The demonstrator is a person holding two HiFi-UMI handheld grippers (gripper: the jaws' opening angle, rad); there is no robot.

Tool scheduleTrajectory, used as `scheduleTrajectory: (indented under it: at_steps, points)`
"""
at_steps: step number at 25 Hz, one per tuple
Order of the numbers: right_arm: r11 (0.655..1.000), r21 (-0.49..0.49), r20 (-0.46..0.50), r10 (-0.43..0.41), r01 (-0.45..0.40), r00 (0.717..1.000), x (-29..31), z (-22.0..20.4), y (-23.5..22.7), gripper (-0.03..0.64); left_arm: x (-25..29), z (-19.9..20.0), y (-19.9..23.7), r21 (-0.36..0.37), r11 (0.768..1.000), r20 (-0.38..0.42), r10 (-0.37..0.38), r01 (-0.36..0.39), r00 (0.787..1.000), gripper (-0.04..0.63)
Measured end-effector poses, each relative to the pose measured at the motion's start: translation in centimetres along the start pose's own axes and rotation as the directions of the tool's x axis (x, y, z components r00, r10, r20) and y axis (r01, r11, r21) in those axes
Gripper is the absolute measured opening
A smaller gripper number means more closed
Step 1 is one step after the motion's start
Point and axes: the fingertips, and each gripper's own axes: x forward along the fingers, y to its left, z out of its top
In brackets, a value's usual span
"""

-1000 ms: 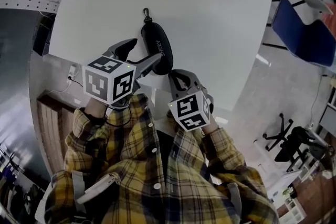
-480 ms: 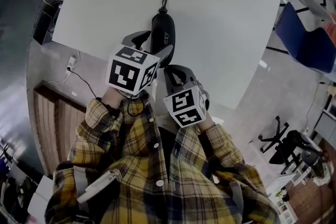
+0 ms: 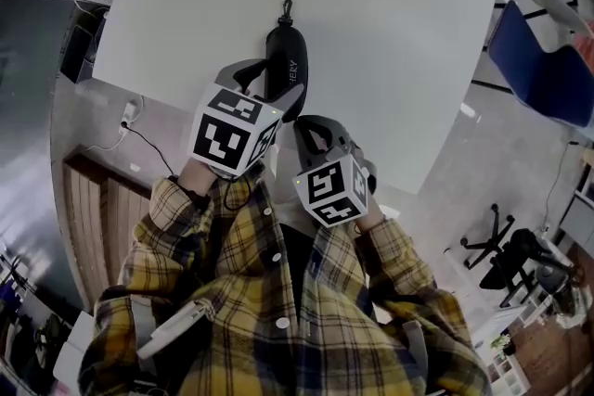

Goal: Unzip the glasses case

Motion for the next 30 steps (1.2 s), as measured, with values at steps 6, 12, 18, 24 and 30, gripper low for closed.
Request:
scheduleTrajectory:
  at_steps: [6,12,18,24,30]
  points:
    - [0.997,-0.078,-0.010,0.020,-0.021,1.000,-0.1,0.0,-1.0,-0.002,0.0,0.0,-0.1,0.013,1.000,0.000,-0.005,0.005,1.000,0.281]
    - [0.988,-0.146,-0.021,0.036,-0.039,0.999,0.1,0.6,-3.1,-0.002,-0.1,-0.1,-0.1,0.011,1.000,0.002,-0.016,0.016,1.000,0.278]
    - [0.973,-0.225,-0.036,0.052,-0.059,0.998,1.1,2.0,-5.2,-0.002,-0.4,-0.1,0.0,0.012,1.000,0.016,-0.005,0.005,1.000,0.272]
    - [0.955,-0.283,-0.054,0.077,-0.089,0.996,2.1,3.3,-6.7,-0.002,-0.5,-0.2,0.2,0.017,1.000,0.005,-0.014,0.014,1.000,0.272]
    - [0.941,-0.324,-0.066,0.076,-0.094,0.995,3.0,4.5,-8.6,-0.002,-0.4,-0.1,0.0,0.027,1.000,0.005,-0.013,0.013,1.000,0.272]
